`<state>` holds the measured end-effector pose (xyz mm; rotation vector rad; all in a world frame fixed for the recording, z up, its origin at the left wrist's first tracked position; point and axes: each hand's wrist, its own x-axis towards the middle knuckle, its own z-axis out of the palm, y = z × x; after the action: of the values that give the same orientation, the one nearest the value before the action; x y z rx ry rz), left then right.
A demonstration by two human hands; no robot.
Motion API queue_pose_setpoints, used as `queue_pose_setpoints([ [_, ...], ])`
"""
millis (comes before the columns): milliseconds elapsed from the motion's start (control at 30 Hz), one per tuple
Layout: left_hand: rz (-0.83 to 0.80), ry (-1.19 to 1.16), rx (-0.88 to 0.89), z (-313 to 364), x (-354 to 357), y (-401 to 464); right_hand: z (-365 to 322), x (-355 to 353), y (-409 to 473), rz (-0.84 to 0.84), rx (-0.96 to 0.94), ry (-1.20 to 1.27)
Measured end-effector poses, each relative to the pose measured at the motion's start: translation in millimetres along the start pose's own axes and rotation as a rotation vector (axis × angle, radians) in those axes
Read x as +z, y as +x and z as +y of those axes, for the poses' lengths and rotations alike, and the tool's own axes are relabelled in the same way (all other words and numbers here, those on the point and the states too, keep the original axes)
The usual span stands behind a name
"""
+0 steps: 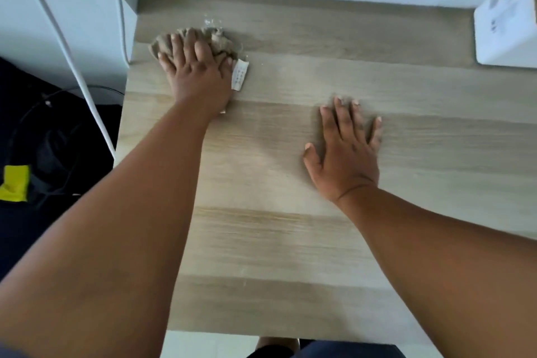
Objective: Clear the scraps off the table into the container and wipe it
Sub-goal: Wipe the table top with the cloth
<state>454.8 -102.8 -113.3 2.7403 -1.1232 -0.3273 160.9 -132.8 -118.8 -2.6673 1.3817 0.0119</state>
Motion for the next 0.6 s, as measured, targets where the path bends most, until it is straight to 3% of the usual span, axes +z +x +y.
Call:
queue_pose_setpoints([
  [300,0.029,-0.05,0.136,5,16,-91,-2,-2,-3,0.006,-0.001,0.003],
  [467,0.145,-0.064,0.264,10,27,-156,-3,-6,-5,0.008,0.001,0.009],
  [600,0.14,-0.06,0.262,10,36,-194,-3,-8,-3,0.004,-0.006,-0.002],
])
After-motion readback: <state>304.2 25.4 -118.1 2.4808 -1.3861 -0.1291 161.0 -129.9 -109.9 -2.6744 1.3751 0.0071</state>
